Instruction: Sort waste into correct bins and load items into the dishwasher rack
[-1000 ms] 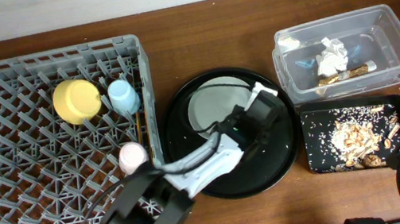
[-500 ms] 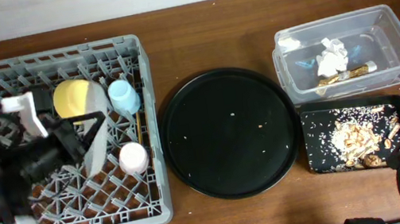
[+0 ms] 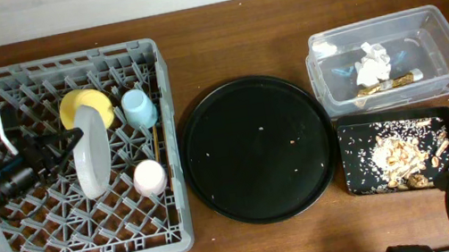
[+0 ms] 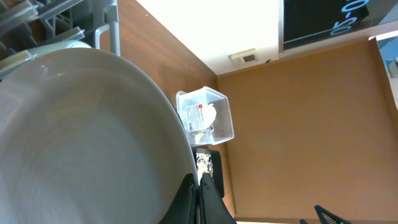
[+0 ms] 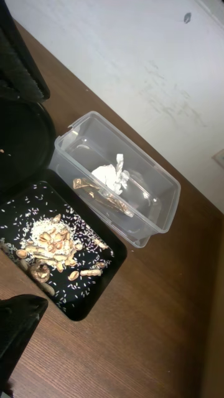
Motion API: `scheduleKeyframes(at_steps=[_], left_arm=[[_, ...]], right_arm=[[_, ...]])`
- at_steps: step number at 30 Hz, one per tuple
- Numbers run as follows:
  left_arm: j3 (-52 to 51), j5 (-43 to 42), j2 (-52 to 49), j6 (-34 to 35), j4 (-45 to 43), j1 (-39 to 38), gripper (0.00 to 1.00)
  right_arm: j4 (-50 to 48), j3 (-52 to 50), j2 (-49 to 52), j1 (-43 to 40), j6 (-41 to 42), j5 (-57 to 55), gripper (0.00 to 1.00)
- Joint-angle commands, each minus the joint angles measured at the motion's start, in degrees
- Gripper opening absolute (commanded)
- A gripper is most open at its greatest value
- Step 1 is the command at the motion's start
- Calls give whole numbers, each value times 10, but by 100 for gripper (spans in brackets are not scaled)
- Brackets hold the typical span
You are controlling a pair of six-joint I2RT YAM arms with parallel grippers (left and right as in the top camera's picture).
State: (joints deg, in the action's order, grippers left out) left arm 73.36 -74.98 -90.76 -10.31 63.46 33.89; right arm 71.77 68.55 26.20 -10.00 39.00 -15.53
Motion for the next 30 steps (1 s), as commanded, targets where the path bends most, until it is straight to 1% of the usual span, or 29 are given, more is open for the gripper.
scheduleKeyframes(at_steps=[1,3,4,6,7,8,10,11,12,13,14,16,17,18,20,21,22,23,24,25,28,29,30], left_arm=[[-40,-21,-4,-13,-30,0,0],[-70,-44,-4,7,-79,0,0],[-86,-43,-4,21,-122,0,0],[-91,-41,-4,21,-171,0,1],[-91,-14,-4,30,-183,0,7],[-92,12,-4,36,-189,0,39],[-91,19,-4,45,-193,0,87],[-91,17,-4,55,-198,0,96],[-91,16,-4,83,-210,0,99],[-86,0,-4,108,-225,0,99],[-75,-12,-2,113,-225,0,99],[-36,-1,30,124,-225,0,99],[-28,35,68,125,-224,0,99],[-28,115,95,125,-223,0,99],[-28,260,106,125,-223,0,99],[-28,378,106,125,-223,0,99],[-28,441,106,125,-223,0,99],[-28,525,106,125,-223,0,99],[-28,572,106,125,-223,0,99],[-28,588,106,125,-223,0,99],[-28,588,106,125,-223,0,99],[-28,588,106,125,-223,0,100],[-28,588,106,125,-223,0,99]], right_arm=[[-1,2,-2,-2,0,-5,99],[-1,2,-2,-2,0,-5,99],[1,2,-2,-2,0,-5,99],[1,2,-2,-2,0,-5,99],[1,2,-2,-2,0,-5,99],[1,2,-2,-2,0,-5,99],[1,2,-2,-2,0,-5,99],[1,2,-2,-2,0,-5,99],[1,2,-2,-2,0,-5,99],[1,2,-2,-2,0,-5,99],[1,2,-2,-2,0,-5,99],[1,2,-2,-2,0,-5,99],[1,2,-2,-2,0,-5,99],[1,2,-2,-2,0,-5,99],[1,2,-2,-2,0,-5,98],[1,2,-2,-2,0,-5,99],[1,2,-2,-2,0,-5,99],[1,2,-2,-2,0,-5,99],[1,2,-2,-2,0,-5,99],[1,2,-2,-2,0,-5,99],[1,2,-2,-2,0,-10,99],[0,0,-2,2,0,-38,99],[-13,-11,-8,21,-20,-42,99]])
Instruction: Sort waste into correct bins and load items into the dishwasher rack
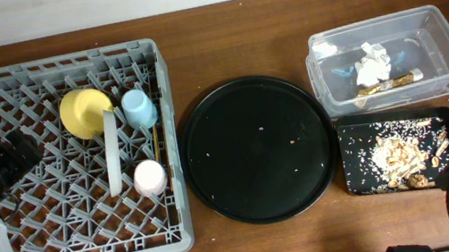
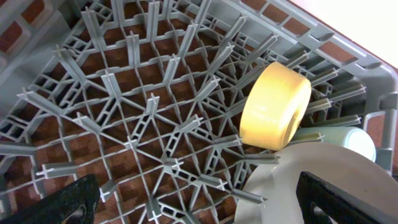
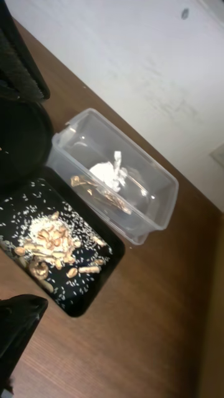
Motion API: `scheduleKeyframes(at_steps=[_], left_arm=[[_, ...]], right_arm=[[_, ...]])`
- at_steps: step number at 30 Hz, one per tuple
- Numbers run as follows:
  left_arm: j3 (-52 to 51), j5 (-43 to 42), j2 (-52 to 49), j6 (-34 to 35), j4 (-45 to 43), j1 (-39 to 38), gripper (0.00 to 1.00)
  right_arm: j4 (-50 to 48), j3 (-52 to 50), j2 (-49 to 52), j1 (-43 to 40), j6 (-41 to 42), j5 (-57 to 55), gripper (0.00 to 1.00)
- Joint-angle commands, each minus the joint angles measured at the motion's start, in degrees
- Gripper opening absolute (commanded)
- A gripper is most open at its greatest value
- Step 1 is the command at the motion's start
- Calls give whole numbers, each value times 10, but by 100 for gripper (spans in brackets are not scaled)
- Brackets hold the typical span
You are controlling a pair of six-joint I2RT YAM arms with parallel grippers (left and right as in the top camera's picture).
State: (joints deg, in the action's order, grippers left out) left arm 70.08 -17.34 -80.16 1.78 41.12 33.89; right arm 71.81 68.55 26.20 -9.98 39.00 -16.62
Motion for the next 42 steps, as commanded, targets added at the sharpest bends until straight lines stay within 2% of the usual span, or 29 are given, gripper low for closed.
scheduleKeyframes(at_steps=[1,3,4,6,7,9,12,16,17,34,36,38,40,41,42], left_arm=[[5,11,0,4,0,0,99],[5,11,0,4,0,0,99],[5,11,0,4,0,0,99],[5,11,0,4,0,0,99],[5,11,0,4,0,0,100],[5,11,0,4,0,0,99],[5,11,0,4,0,0,99],[5,11,0,4,0,0,99],[5,11,0,4,0,0,99],[3,13,15,4,1,-4,99],[3,13,75,4,1,-65,99],[3,13,179,4,1,-185,99],[3,13,266,4,1,-251,99],[3,14,348,3,1,-282,99],[3,50,396,-15,1,-292,100]], right_arm=[[-66,-31,-21,45,-57,-31,99],[-310,-126,-80,97,-167,-23,99],[-545,-242,-131,118,-258,26,99],[-742,-388,-173,126,-272,60,99],[-802,-460,-190,133,-265,66,99],[-848,-571,-229,142,-263,74,99],[-857,-668,-260,141,-263,75,99],[-694,-682,-260,141,-296,85,99],[-681,-682,-260,141,-296,111,99],[-677,-682,-260,141,-296,111,99],[-677,-682,-260,141,-296,111,99],[-677,-682,-260,141,-296,111,99],[-677,-682,-260,141,-296,111,99],[-677,-682,-260,141,-296,111,99],[-677,-682,-260,141,-296,111,99]])
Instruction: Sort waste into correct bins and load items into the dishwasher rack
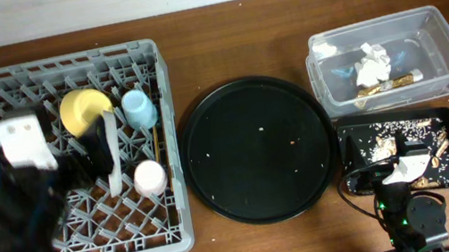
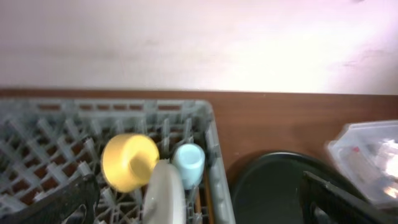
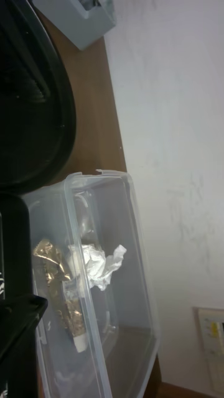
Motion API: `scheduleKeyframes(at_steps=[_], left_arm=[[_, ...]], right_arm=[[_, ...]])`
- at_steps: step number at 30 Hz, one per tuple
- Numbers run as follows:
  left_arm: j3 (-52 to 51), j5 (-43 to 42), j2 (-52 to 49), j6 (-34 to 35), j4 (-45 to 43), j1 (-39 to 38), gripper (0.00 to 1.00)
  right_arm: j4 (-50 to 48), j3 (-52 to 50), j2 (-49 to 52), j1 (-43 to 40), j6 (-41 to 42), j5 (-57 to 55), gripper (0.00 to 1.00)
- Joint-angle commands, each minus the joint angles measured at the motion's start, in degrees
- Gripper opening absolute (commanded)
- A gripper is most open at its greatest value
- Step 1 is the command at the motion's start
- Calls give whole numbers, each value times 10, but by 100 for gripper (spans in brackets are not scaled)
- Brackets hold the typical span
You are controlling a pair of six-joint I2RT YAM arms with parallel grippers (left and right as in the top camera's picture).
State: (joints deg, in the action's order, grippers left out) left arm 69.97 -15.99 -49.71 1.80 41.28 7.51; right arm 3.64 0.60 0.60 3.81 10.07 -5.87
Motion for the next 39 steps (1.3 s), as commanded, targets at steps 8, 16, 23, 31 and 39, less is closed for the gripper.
scheduleKeyframes(at_steps=[8,16,23,31,39], left_arm=[[-164,54,361,-16,92,-29,100],[-559,58,494,-9,-498,-93,99],[-694,230,494,-9,-489,-108,99],[-694,276,494,-29,-375,-107,99],[-694,276,494,-29,-375,-107,99]], right_arm=[[5,-3,-4,3,-6,3,99],[5,-3,-4,3,-6,3,99],[5,-3,-4,3,-6,3,99],[5,-3,-4,3,-6,3,99],[5,-3,-4,3,-6,3,99]])
